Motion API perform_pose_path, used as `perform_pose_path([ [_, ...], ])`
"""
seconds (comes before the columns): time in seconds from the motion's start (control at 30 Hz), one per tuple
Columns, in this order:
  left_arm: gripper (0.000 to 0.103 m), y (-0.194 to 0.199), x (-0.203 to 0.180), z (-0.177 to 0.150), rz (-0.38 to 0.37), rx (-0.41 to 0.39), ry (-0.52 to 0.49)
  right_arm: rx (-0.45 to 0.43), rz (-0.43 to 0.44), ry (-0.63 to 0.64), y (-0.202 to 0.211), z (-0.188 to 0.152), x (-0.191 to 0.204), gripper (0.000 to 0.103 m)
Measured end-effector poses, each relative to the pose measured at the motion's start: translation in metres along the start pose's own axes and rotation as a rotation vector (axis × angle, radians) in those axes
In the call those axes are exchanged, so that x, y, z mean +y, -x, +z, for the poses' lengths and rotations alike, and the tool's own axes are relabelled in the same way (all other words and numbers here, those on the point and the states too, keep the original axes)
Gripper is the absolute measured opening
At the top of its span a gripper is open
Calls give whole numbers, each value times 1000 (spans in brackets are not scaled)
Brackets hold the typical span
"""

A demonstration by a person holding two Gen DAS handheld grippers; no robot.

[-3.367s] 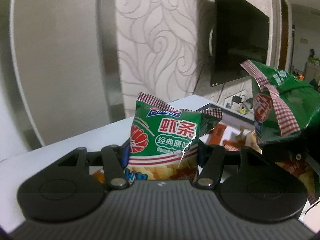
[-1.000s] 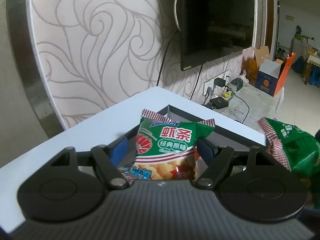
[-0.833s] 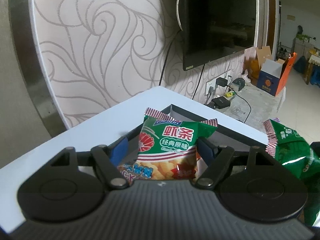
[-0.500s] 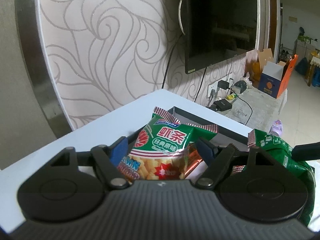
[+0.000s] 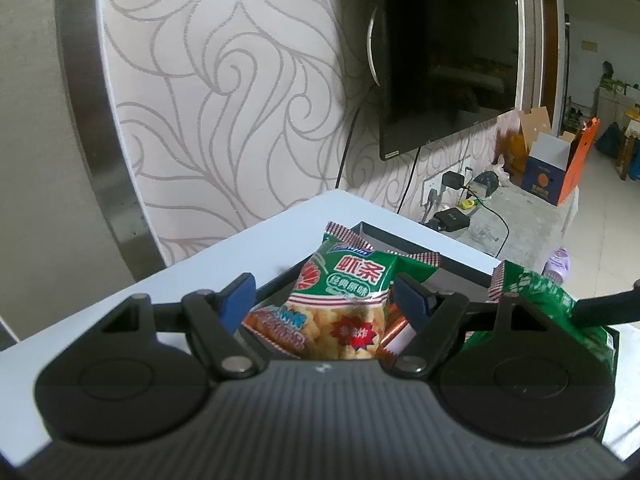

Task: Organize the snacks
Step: 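Open the left tool to drop the green bag while the right tool releases the dark green bag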

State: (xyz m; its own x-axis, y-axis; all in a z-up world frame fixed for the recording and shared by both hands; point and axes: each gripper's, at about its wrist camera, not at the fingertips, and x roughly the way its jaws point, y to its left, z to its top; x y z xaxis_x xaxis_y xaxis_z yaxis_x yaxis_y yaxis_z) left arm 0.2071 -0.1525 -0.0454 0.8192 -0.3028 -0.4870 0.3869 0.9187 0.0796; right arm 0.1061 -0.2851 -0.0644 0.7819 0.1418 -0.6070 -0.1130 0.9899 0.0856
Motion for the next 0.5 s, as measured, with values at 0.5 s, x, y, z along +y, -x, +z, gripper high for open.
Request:
perform_pose_path([
  [0.5,78,26,-2,-5,-11,-12,-4,-31,23,-17,15,-3,16,103],
])
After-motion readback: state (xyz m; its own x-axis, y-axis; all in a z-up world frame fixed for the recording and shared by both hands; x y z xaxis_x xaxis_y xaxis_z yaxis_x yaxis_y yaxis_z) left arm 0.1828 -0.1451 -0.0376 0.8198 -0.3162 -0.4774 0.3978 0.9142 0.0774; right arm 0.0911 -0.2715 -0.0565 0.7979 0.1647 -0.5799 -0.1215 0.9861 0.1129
